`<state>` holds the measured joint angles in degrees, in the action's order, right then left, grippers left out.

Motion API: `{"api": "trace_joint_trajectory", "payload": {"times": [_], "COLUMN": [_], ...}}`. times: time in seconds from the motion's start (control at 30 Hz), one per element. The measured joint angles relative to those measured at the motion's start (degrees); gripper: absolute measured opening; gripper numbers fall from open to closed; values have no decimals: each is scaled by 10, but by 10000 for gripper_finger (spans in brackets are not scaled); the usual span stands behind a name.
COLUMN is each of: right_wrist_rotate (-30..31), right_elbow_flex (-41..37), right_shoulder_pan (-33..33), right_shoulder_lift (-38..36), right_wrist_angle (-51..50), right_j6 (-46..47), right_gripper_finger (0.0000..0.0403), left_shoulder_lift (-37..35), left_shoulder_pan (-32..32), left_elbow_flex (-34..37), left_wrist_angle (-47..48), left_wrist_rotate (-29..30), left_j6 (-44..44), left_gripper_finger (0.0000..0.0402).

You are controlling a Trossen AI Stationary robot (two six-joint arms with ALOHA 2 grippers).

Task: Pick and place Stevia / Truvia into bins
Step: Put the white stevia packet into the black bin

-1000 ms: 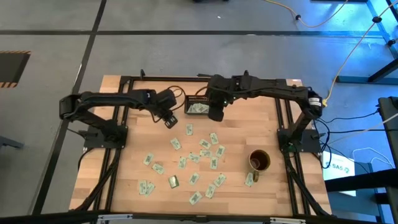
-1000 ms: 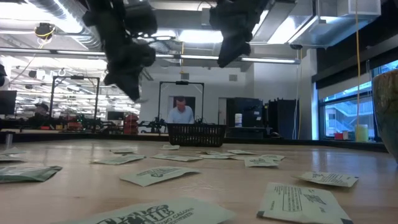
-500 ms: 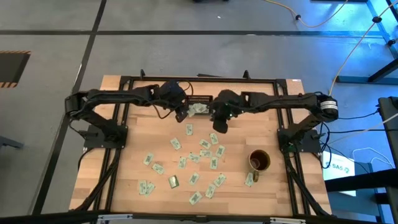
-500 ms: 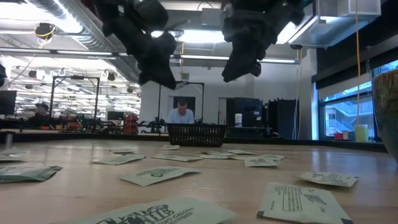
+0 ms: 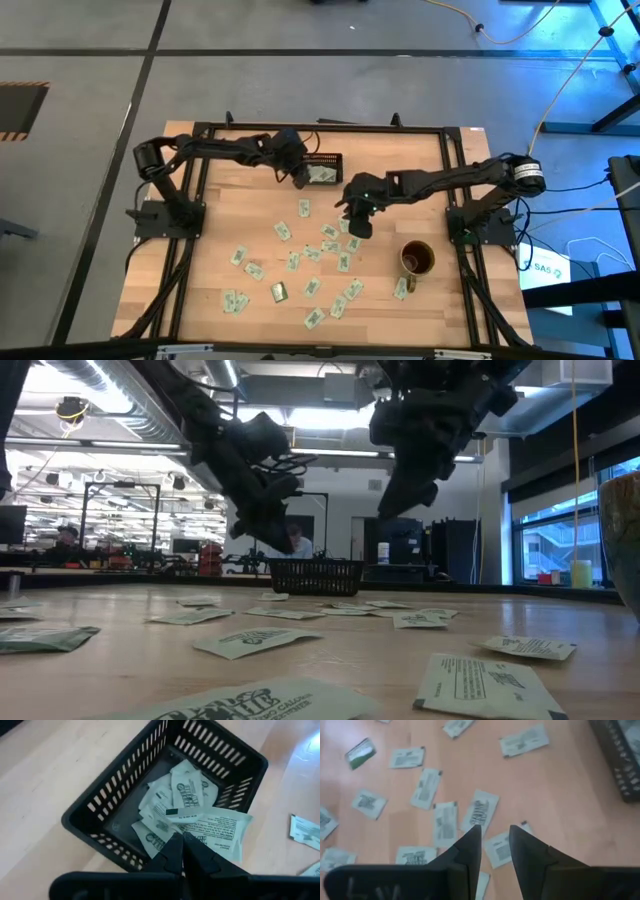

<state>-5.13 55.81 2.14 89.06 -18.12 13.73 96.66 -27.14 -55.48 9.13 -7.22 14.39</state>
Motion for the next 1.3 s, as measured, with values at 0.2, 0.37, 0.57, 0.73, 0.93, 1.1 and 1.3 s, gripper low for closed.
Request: {"api": "trace_joint_trajectory", "payload": {"times": [0.2,0.37,0.57,0.73,0.93,1.1,1.3], "right_wrist_rotate": [36,36,40,40,40,81,100], "right_elbow_flex": [-24,-40,-40,-40,-39,-39,-37], "right_shoulder_pan": [-1,-1,-1,-1,-1,-1,-1], "right_shoulder_lift": [2,5,12,30,87,135,146], "right_wrist_angle": [16,39,51,54,82,87,81], "right_j6": [34,34,24,11,10,25,33], "right_gripper_finger": [104,104,104,104,104,104,97], "left_shoulder_lift": [5,5,5,5,4,4,4], "left_shoulder_pan": [0,0,0,0,0,4,10], "left_elbow_flex": [-27,-38,-38,-38,-38,-38,-38], "left_wrist_angle": [1,14,29,29,28,28,27], "left_wrist_rotate": [1,5,30,30,0,-19,-17], "left_j6": [-1,-22,-27,-23,-7,0,0], "left_gripper_finger": [7,26,48,54,49,48,52]}}
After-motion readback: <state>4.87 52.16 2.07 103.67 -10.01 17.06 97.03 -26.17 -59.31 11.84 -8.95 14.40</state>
